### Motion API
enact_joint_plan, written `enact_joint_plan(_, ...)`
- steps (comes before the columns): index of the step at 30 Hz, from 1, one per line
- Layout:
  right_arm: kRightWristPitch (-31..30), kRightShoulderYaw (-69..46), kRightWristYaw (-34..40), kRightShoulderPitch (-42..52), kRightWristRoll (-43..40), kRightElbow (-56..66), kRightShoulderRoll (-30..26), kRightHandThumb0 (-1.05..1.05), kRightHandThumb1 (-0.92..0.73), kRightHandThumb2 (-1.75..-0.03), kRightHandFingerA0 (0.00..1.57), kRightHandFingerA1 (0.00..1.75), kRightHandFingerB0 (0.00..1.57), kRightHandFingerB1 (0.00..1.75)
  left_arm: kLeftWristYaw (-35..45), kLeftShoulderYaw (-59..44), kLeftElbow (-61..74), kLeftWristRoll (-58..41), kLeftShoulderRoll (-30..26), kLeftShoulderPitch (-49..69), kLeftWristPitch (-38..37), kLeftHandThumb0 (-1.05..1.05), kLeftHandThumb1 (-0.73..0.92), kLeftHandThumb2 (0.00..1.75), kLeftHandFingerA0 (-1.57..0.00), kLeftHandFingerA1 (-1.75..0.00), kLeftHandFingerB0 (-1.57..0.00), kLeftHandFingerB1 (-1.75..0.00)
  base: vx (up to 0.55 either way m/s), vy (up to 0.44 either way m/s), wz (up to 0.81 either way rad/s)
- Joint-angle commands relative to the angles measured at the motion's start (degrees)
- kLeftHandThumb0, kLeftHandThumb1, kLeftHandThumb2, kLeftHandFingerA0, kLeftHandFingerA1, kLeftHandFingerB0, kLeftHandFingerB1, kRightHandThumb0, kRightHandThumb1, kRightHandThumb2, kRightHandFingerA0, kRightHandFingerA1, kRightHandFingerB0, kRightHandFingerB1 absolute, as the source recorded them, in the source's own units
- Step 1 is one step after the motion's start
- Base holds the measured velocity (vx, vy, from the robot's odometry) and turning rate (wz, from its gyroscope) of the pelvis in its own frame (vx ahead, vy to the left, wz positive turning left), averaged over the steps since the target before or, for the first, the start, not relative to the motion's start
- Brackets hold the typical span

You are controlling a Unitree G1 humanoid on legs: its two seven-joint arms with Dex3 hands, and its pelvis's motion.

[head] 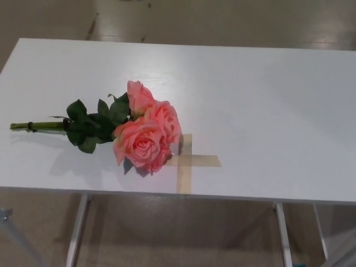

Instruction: Use the left hand to pick up the rose and passes it to a human.

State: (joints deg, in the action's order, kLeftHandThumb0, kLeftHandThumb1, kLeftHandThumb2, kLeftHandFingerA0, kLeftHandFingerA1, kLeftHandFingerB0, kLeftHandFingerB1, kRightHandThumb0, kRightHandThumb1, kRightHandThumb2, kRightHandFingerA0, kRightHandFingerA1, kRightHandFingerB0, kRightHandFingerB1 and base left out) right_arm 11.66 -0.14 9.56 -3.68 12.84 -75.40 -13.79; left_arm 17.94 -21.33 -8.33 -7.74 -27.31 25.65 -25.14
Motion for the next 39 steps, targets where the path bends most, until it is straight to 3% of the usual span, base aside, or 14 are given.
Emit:
enact_joint_plan(1,-0.24,-0.08,-0.20,-0.55,-0.35,-0.20,-0.08,-0.27,-0.64,-0.58,0.70,0.42,0.44,0.35,-1.45,-7.74,25.65,-8.33,0.44,1.72,-4.62,-0.70,0.45,0.55,-0.20,-0.28,-0.21,-0.31,0.00,0.000,0.00)
enact_joint_plan(2,-0.33,-0.14,-0.26,-0.59,-0.41,-0.24,-0.06,-0.27,-0.64,-0.58,0.70,0.42,0.44,0.35,-1.96,-8.15,26.70,-7.68,0.36,1.02,-3.91,-0.72,0.44,0.55,-0.19,-0.30,-0.17,-0.32,0.00,0.000,0.00)
enact_joint_plan(3,-0.53,-0.07,-0.24,-0.77,-0.33,-0.27,-0.06,-0.27,-0.64,-0.58,0.71,0.42,0.44,0.35,-2.96,-8.57,27.63,-6.13,0.03,-0.84,-3.25,-0.36,0.12,0.79,0.00,-0.49,-0.02,-0.49,0.00,0.000,0.00)
enact_joint_plan(5,-0.85,0.10,-0.12,-1.07,-0.13,-0.34,-0.06,-0.27,-0.64,-0.58,0.71,0.42,0.44,0.35,-4.65,-9.20,29.08,-2.75,-0.47,-4.77,-2.08,-0.36,0.12,0.79,0.00,-0.49,-0.02,-0.50,0.00,0.000,0.00)
enact_joint_plan(6,-0.96,0.03,-0.14,-1.09,-0.19,-0.38,-0.06,-0.27,-0.64,-0.58,0.71,0.42,0.44,0.35,-4.87,-9.21,29.42,-1.68,-0.83,-6.27,-1.28,-0.81,0.43,0.63,-0.12,-0.34,-0.08,-0.35,0.00,0.000,0.00)
enact_joint_plan(9,-1.09,0.02,-0.27,-1.16,-0.23,-0.42,-0.05,-0.29,-0.64,-0.58,0.71,0.42,0.45,0.35,-4.07,-8.65,30.30,0.84,-2.92,-10.42,2.19,-0.80,0.51,0.56,-0.10,-0.26,-0.09,-0.28,0.00,0.000,0.00)
enact_joint_plan(10,-1.11,-0.01,-0.28,-1.25,-0.26,-0.43,-0.09,-0.29,-0.64,-0.58,0.71,0.42,0.45,0.35,-3.84,-8.67,30.63,1.12,-2.89,-10.93,2.84,-0.80,0.51,0.56,-0.10,-0.26,-0.09,-0.28,0.00,0.000,0.00)
enact_joint_plan(11,-1.19,-0.01,-0.30,-1.34,-0.27,-0.45,-0.06,-0.28,-0.64,-0.58,0.71,0.42,0.45,0.35,-3.31,-8.59,31.29,1.49,-3.75,-11.68,4.50,-0.72,0.43,0.84,-0.04,-0.23,-0.01,-0.28,0.00,0.000,0.00)
enact_joint_plan(14,-1.24,0.00,-0.31,-1.39,-0.28,-0.47,-0.04,-0.28,-0.64,-0.58,0.71,0.42,0.45,0.35,-2.85,-8.73,32.10,1.83,-3.86,-12.20,6.04,-0.72,0.43,0.84,-0.04,-0.23,-0.01,-0.28,0.00,0.000,0.00)
enact_joint_plan(15,-1.29,-0.10,-0.51,-1.61,-0.36,-0.56,-0.12,-0.26,-0.63,-0.58,0.70,0.43,0.45,0.35,0.55,-2.59,24.53,4.64,-10.12,-22.60,12.42,-0.67,0.38,0.83,-0.02,-0.23,-0.02,-0.25,0.00,0.000,0.00)
enact_joint_plan(22,-1.17,-0.44,-0.59,-1.73,-0.70,-0.42,0.06,-0.26,-0.64,-0.58,0.73,0.43,0.46,0.35,1.80,7.58,7.75,10.16,-14.37,-39.73,13.79,-0.67,0.41,0.82,-0.05,-0.17,-0.05,-0.23,0.00,0.000,0.03)
enact_joint_plan(32,-1.24,-0.72,-0.96,-1.91,-0.80,-0.41,0.14,-0.28,-0.64,-0.58,0.72,0.42,0.47,0.35,0.94,15.85,-3.69,13.84,-14.74,-52.00,19.01,-0.64,0.39,0.81,-0.02,-0.18,-0.03,-0.23,0.00,0.000,0.00)
enact_joint_plan(38,-1.01,-1.43,-1.64,-2.62,-1.31,-0.29,-0.26,-0.26,-0.64,-0.59,0.71,0.44,0.45,0.36,-1.15,24.39,-15.93,20.90,-12.91,-62.19,22.32,-0.61,0.36,0.79,0.00,-0.19,0.00,-0.24,0.00,0.000,0.01)
enact_joint_plan(39,-1.17,-1.46,-1.93,-2.95,-1.29,-0.37,-0.40,-0.35,-0.55,-0.73,0.65,0.53,0.41,0.44,-1.72,26.24,-17.90,22.78,-12.04,-63.98,23.79,-0.61,0.37,0.79,0.00,-0.18,-0.01,-0.24,0.00,0.000,0.00)
